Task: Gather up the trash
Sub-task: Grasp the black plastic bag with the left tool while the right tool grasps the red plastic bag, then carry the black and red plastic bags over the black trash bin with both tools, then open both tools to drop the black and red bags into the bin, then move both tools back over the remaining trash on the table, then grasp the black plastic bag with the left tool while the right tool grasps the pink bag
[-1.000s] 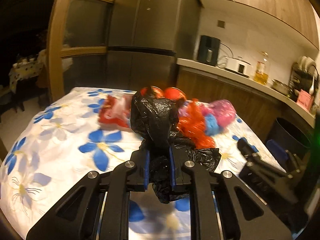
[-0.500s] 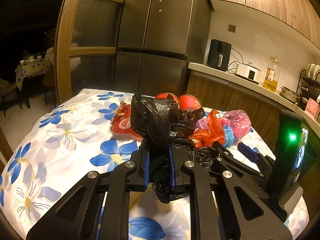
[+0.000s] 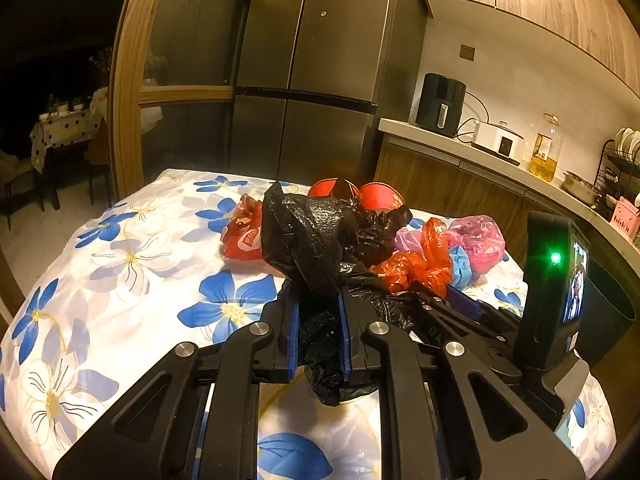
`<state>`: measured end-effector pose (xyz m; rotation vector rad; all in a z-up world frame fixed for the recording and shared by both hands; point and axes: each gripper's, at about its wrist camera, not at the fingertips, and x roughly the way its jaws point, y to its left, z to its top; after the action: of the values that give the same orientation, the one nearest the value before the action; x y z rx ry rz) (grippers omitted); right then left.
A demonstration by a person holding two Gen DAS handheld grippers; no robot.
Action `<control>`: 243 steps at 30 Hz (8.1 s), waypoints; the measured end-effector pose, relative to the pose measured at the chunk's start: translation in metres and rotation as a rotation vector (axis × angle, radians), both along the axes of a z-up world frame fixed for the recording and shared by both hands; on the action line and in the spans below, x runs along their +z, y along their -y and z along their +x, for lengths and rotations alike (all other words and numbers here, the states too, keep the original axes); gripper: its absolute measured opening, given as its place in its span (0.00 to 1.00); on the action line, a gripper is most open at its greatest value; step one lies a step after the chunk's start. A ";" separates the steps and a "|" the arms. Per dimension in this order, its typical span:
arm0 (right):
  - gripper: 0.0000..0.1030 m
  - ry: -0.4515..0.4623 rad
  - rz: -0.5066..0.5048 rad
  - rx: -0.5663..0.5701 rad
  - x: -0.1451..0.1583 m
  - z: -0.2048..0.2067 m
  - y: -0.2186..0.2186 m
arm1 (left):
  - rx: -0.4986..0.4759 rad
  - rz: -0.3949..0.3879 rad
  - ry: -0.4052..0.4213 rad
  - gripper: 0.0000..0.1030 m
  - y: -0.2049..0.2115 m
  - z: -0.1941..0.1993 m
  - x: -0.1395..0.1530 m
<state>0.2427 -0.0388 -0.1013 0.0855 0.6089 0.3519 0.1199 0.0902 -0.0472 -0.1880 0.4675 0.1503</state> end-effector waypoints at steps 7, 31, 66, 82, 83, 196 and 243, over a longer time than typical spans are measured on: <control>0.25 0.049 0.029 0.021 0.015 -0.026 0.016 | 0.007 0.014 0.014 0.16 -0.001 -0.006 0.006; 0.25 0.217 0.048 -0.205 0.069 -0.115 0.150 | -0.174 0.056 0.079 0.15 0.099 -0.002 0.031; 0.25 0.346 0.002 -0.680 0.103 -0.105 0.369 | -0.565 0.061 0.176 0.15 0.353 0.079 0.070; 0.26 0.325 -0.023 -0.704 0.102 -0.075 0.392 | -0.609 0.061 0.138 0.16 0.391 0.108 0.059; 0.26 0.325 -0.021 -0.701 0.102 -0.074 0.392 | -0.612 0.062 0.136 0.16 0.391 0.109 0.058; 0.88 0.303 0.019 -0.435 0.068 -0.105 0.154 | -0.012 0.073 0.045 0.90 0.058 0.069 -0.003; 0.46 0.028 0.056 -0.303 0.014 0.094 0.101 | -0.075 -0.024 0.090 0.10 0.044 0.075 0.009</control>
<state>0.3369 -0.1403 -0.0875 0.2234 0.5488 0.0762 0.1950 0.0465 -0.0381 -0.2003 0.3864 0.0628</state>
